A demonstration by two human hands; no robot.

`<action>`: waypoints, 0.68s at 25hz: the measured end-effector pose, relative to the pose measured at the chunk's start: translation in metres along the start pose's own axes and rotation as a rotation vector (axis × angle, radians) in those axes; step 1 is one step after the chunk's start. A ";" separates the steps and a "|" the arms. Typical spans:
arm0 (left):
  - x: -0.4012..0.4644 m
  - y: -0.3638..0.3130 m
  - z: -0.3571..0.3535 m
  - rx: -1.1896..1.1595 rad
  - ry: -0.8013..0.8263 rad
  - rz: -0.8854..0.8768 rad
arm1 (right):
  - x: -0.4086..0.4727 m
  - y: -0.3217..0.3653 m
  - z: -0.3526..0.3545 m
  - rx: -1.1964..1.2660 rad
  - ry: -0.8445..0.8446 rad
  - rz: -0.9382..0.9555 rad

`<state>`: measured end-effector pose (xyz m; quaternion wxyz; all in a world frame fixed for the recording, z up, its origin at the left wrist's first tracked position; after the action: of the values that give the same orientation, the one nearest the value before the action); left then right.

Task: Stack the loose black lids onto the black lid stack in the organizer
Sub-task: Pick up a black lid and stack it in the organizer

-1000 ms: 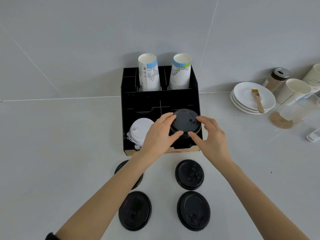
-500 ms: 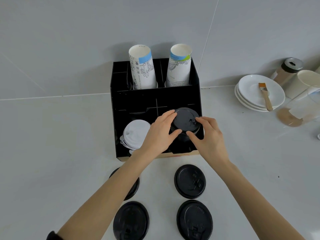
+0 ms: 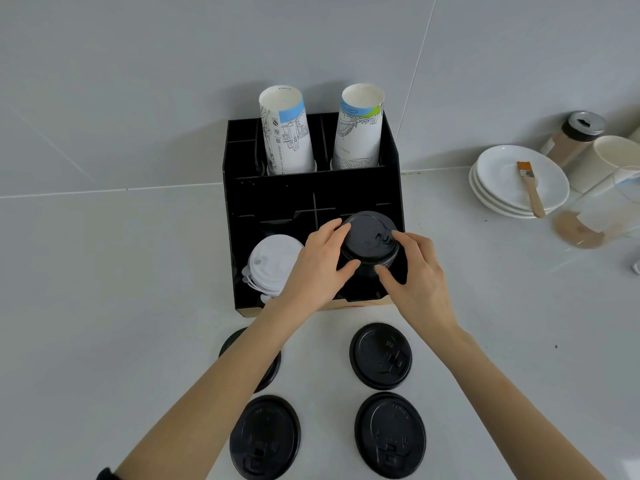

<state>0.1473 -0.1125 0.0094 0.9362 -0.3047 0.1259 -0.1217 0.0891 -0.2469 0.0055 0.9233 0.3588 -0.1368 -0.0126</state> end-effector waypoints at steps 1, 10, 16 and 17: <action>-0.004 0.000 0.001 -0.003 -0.013 -0.007 | -0.004 0.002 0.003 0.007 -0.001 0.006; -0.064 0.008 -0.016 -0.063 0.021 -0.108 | -0.066 -0.004 0.018 0.050 0.113 -0.005; -0.089 0.022 -0.051 0.018 0.235 0.000 | -0.103 -0.019 0.007 0.033 0.253 -0.102; -0.091 0.024 -0.055 0.041 0.258 0.018 | -0.108 -0.021 0.006 0.034 0.266 -0.118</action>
<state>0.0486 -0.0950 -0.0333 0.9193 -0.2663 0.2453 -0.1540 -0.0144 -0.2535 -0.0306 0.9246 0.3805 0.0078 -0.0171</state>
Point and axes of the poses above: each hand's wrist, its own x-axis towards the middle knuckle, its own z-axis out of the back of the hand, y = z × x, the point moved 2 cm from there along x, towards the middle knuckle, and after that the axes turned 12 degrees about z, right-handed, at the moved point
